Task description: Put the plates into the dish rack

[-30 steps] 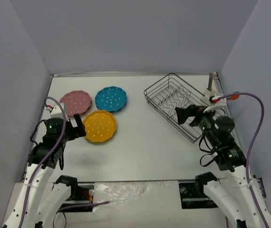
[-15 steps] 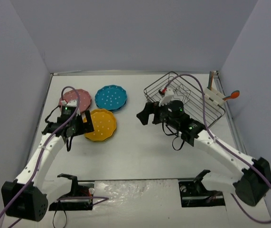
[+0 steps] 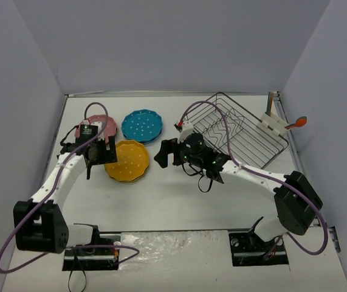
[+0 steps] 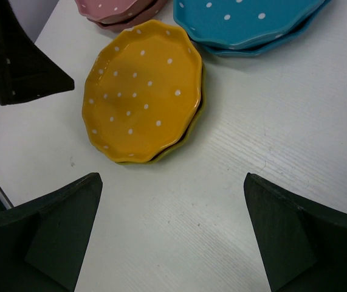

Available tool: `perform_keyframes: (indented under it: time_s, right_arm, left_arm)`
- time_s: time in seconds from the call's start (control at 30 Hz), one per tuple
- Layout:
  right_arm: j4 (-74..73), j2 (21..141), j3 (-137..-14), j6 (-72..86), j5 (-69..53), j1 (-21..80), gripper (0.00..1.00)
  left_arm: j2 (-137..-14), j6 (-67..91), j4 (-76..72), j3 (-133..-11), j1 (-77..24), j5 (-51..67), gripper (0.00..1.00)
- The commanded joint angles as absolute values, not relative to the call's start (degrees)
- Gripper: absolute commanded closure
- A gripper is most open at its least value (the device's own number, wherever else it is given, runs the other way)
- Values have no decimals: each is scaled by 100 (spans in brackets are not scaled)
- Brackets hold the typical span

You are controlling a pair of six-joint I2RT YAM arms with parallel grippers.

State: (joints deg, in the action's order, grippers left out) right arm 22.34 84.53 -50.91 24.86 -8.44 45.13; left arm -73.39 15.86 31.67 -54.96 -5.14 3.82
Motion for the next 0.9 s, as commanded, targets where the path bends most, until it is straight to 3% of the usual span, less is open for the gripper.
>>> perform_keyframes:
  time_s: [0.0,0.07,0.33,0.7,0.87]
  right_arm:
    - [3091,8204,-5013,2535,-967,4584,0]
    - [3172,8177,-4916,2501,-1012,4595,0]
    - [3293,8041,-4714,2446,-1146,4614,0]
    - [3375,7875,-4571,2399,-1186,4623,0]
    - [3308,7866,-4614,2435,-1195,4626,0]
  left_arm:
    - [-7891,1160,2800,-6062,-382,571,23]
    - [-8257,1083,2812,-6273,-363,670,26]
    - [-9011,932,2616,-6569,-140,887,55]
    - [-9539,869,2645,-6670,-35,1067,58]
    - [-9601,911,2734,-6712,-35,1120,75]
